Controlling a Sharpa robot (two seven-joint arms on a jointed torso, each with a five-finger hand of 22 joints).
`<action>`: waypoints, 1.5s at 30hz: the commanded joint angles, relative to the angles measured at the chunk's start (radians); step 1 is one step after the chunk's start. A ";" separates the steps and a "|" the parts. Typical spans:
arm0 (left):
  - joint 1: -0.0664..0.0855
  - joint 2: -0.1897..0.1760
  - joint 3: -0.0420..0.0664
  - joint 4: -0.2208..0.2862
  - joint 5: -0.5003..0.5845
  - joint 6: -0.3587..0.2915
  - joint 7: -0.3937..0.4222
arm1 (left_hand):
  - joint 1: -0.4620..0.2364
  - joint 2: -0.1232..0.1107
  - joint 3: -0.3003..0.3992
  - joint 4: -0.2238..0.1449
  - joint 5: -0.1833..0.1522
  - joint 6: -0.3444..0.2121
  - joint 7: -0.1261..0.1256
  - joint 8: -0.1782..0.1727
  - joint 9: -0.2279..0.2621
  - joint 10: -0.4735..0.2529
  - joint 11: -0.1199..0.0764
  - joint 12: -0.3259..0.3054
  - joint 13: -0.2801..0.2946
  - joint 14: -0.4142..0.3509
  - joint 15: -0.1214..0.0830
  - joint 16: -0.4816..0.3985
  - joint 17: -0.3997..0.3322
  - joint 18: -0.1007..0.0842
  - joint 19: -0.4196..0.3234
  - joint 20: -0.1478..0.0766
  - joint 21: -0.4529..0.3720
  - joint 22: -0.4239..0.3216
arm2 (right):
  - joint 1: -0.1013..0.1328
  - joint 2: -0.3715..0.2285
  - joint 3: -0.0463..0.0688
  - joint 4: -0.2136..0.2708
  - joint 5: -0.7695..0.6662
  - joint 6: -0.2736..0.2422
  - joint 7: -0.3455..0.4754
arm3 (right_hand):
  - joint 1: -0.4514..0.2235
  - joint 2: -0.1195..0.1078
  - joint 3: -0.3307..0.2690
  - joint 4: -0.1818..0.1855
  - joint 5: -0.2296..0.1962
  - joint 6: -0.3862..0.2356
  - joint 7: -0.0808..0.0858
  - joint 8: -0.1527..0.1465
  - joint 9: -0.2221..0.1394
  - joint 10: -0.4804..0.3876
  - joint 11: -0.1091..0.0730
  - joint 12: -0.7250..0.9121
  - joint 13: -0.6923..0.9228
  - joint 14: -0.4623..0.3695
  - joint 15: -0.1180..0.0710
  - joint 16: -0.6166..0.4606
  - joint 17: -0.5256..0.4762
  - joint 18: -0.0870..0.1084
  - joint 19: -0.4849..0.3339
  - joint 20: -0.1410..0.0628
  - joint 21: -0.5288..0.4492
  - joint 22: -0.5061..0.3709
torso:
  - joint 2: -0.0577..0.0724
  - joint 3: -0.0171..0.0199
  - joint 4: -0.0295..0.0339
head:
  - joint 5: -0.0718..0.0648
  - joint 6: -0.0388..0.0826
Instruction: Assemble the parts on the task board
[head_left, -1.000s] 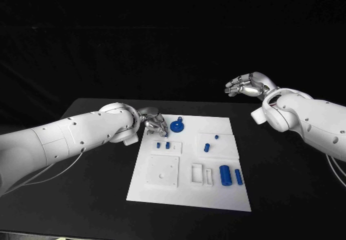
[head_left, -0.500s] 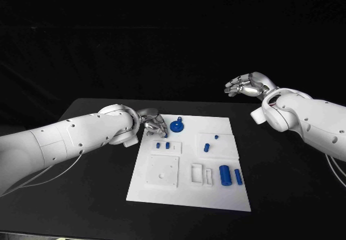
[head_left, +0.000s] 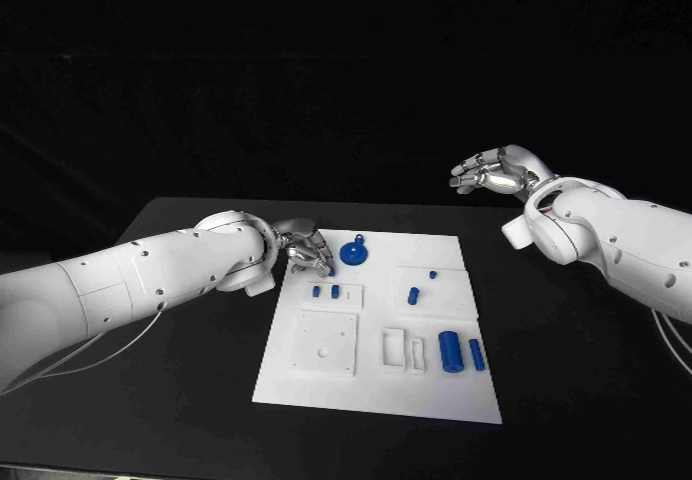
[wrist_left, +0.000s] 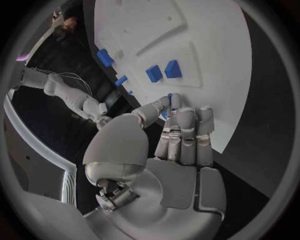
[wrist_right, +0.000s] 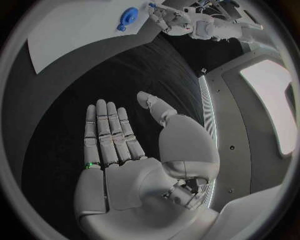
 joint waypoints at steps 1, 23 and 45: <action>-0.002 -0.002 0.000 0.003 0.009 -0.018 -0.005 | -0.001 -0.021 -0.008 -0.006 0.000 -0.012 0.003 -0.007 -0.005 0.000 0.009 -0.004 0.002 -0.002 0.003 0.003 -0.001 0.067 0.000 -0.015 0.006 0.015 | 0.000 -0.001 0.000 0.000 -0.005 0.011 0.009 | 0.001 -0.003 -0.007 -0.001 0.006 -0.005 0.001 -0.004 -0.002 0.003 0.002 -0.004 0.000 -0.002 0.005 -0.004 -0.001 0.006 -0.007 0.001 -0.005 0.001 | 0.000 0.0003 0.0002 | -0.001 0.001; -0.002 -0.032 0.000 0.005 0.035 -0.085 0.017 | 0.003 -0.072 -0.047 -0.031 0.062 -0.102 -0.005 -0.031 -0.033 -0.018 0.015 -0.030 0.009 -0.015 0.009 -0.004 -0.009 0.068 -0.007 -0.009 -0.001 0.010 | -0.001 -0.014 0.000 0.011 -0.022 0.017 -0.001 | 0.006 -0.005 -0.007 -0.003 0.005 -0.005 0.001 -0.004 -0.003 0.001 0.004 -0.008 -0.001 -0.004 0.007 -0.005 -0.003 0.006 -0.010 0.001 -0.007 0.001 | 0.000 -0.0003 0.0004 | -0.005 0.009; 0.002 -0.138 0.000 0.115 0.667 -0.133 0.354 | -0.019 -0.053 -0.058 -0.046 0.012 -0.053 0.009 0.080 -0.012 -0.084 0.068 -0.043 0.016 -0.216 0.078 -0.382 -0.170 -0.012 -0.225 0.060 -0.248 -0.087 | -0.034 -0.125 -0.029 0.228 -0.626 0.196 -0.115 | 0.128 -0.009 -0.019 -0.007 -0.086 0.097 -0.048 0.044 0.030 0.137 -0.061 0.014 0.051 0.304 -0.145 0.226 0.212 0.006 0.382 -0.146 0.184 0.033 | -0.002 -0.0008 0.0025 | -0.105 0.049</action>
